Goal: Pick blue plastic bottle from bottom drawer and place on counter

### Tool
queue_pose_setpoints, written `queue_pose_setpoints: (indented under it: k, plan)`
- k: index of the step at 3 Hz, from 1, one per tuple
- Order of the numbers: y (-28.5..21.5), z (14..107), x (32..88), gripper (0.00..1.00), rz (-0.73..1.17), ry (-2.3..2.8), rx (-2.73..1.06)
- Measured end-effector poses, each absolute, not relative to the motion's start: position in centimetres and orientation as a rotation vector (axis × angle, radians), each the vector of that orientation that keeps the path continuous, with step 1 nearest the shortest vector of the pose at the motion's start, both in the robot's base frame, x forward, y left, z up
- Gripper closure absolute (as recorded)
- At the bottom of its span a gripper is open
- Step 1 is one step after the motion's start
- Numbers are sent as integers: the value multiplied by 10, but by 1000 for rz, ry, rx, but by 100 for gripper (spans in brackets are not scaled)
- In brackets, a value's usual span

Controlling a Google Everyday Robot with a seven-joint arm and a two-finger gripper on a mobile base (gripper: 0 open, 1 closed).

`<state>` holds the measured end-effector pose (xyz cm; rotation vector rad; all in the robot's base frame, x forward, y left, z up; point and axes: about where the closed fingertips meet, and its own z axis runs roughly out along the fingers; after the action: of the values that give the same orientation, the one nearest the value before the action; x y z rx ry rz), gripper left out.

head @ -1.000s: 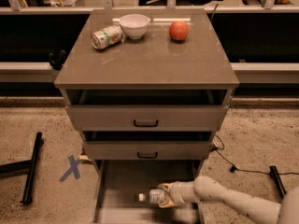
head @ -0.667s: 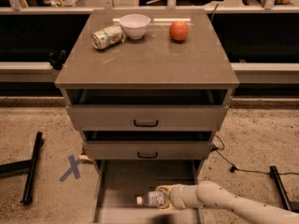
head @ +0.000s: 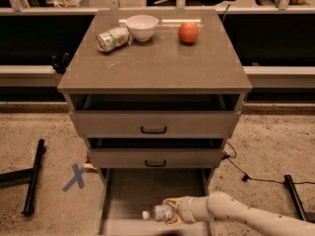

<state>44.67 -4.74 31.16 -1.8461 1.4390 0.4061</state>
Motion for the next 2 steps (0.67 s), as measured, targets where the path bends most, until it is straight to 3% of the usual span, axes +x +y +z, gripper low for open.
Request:
queue_pose_setpoints:
  k: [2]
  plan:
    - [-35, 400, 444, 100, 452, 1366, -1955]
